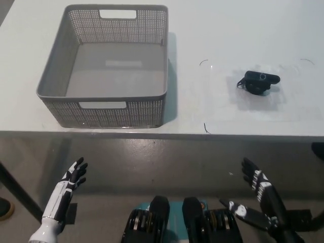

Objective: Use the right hand to pick up a webcam and put it into a container on the left side

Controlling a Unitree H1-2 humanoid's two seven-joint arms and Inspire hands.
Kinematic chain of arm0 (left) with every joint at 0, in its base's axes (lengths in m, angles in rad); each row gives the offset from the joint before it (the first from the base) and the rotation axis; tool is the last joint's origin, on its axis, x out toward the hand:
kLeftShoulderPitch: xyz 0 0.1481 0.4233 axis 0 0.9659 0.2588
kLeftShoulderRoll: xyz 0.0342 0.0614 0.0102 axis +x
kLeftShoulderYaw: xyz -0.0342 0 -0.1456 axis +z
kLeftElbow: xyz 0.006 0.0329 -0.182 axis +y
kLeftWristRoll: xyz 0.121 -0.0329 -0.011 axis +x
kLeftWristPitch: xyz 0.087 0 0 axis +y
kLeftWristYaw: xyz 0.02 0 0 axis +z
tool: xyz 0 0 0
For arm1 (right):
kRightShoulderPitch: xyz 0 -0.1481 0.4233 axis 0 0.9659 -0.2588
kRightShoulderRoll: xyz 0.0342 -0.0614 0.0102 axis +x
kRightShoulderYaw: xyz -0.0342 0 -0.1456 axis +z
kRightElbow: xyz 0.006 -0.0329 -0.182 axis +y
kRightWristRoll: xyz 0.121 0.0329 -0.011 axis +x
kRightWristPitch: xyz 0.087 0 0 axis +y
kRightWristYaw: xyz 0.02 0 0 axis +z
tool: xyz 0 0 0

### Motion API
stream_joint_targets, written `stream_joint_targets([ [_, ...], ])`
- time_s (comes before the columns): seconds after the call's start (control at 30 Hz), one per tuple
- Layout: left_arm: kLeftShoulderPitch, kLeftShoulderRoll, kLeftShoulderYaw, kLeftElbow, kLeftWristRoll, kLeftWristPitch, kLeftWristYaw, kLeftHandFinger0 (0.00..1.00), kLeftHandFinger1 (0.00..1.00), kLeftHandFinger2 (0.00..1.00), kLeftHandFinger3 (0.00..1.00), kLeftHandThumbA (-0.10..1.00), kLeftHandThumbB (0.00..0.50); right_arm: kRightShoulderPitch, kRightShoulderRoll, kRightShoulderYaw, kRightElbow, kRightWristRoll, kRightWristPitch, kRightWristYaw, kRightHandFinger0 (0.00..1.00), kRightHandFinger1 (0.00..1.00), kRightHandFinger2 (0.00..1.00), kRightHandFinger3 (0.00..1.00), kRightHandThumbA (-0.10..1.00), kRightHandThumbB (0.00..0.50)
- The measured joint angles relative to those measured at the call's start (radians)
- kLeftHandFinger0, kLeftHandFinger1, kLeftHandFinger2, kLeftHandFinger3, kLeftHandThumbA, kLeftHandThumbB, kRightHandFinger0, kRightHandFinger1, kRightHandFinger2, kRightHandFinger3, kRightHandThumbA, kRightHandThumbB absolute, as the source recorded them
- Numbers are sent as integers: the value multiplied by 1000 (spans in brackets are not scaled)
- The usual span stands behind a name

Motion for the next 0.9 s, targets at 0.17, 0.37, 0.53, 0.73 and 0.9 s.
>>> stream_joint_targets([
  [0.17, 0, 18, -14, -7, -25, 13, -44, 1000, 1000, 1000, 1000, 1000, 202, 116, -14, 0, -188, -41, 16, -5, 1000, 1000, 1000, 1000, 1000, 159],
  [0.37, 1, 30, -32, -8, -44, 32, -93, 1000, 1000, 1000, 1000, 1000, 215, 196, -1, -9, -412, -106, 29, -19, 1000, 1000, 1000, 1000, 937, 232],
  [0.53, 1, 39, -39, -9, -59, 50, -129, 1000, 1000, 1000, 1000, 1000, 256, 192, 65, -78, -581, -207, 3, -71, 1000, 1000, 1000, 1000, 935, 263],
  [0.73, 1, 41, -39, -10, -71, 58, -154, 1000, 1000, 1000, 1000, 1000, 235, -4, 37, -164, -664, -291, 26, -87, 1000, 1000, 1000, 1000, 953, 292],
  [0.9, 6, 40, -38, -11, -72, 58, -161, 1000, 1000, 1000, 1000, 1000, 249, -225, -55, -184, -668, -385, 107, -56, 1000, 1000, 1000, 1000, 923, 364],
])
